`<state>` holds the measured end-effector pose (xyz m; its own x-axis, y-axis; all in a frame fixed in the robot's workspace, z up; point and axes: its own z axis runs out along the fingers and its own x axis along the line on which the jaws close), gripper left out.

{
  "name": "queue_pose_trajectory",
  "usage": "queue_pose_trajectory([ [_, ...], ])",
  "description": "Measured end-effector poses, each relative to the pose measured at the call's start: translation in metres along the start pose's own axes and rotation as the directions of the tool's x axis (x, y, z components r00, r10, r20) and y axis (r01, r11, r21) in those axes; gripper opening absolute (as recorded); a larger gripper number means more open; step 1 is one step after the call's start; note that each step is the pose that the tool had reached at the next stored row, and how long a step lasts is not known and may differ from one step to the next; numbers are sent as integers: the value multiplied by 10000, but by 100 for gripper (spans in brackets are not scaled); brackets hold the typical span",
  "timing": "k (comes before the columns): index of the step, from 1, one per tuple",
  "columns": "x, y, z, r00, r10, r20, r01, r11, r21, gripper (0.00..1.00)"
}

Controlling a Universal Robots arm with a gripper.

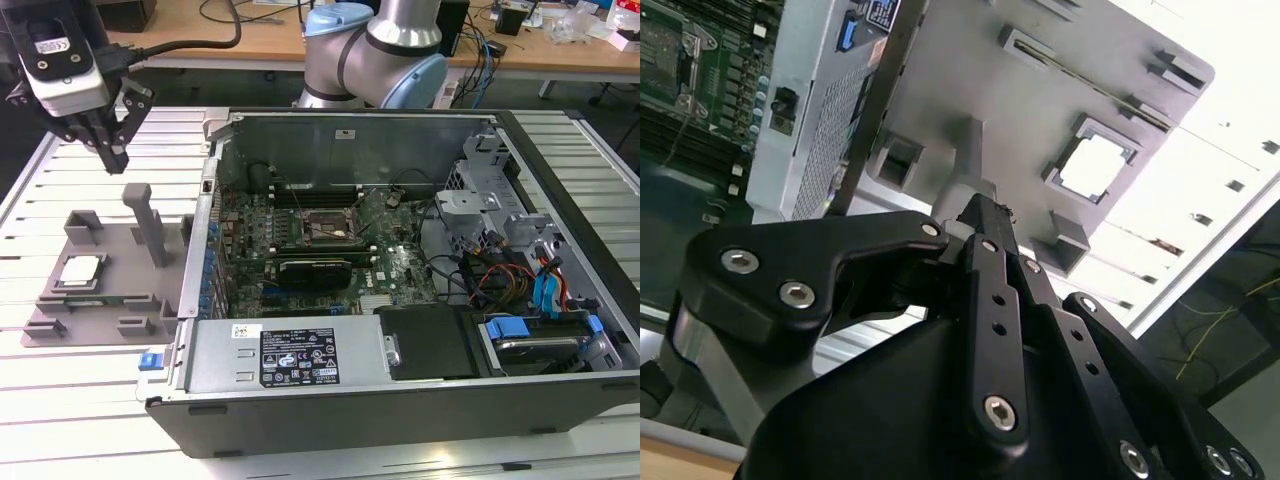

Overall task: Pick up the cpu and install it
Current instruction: 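Reach for the cpu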

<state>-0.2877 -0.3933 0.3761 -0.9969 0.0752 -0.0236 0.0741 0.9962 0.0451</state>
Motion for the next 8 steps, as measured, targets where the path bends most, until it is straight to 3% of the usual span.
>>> queue_pose_trajectory([
  [8, 126, -11, 64, 10000, 1, 0, -1, 10000, -1, 11],
])
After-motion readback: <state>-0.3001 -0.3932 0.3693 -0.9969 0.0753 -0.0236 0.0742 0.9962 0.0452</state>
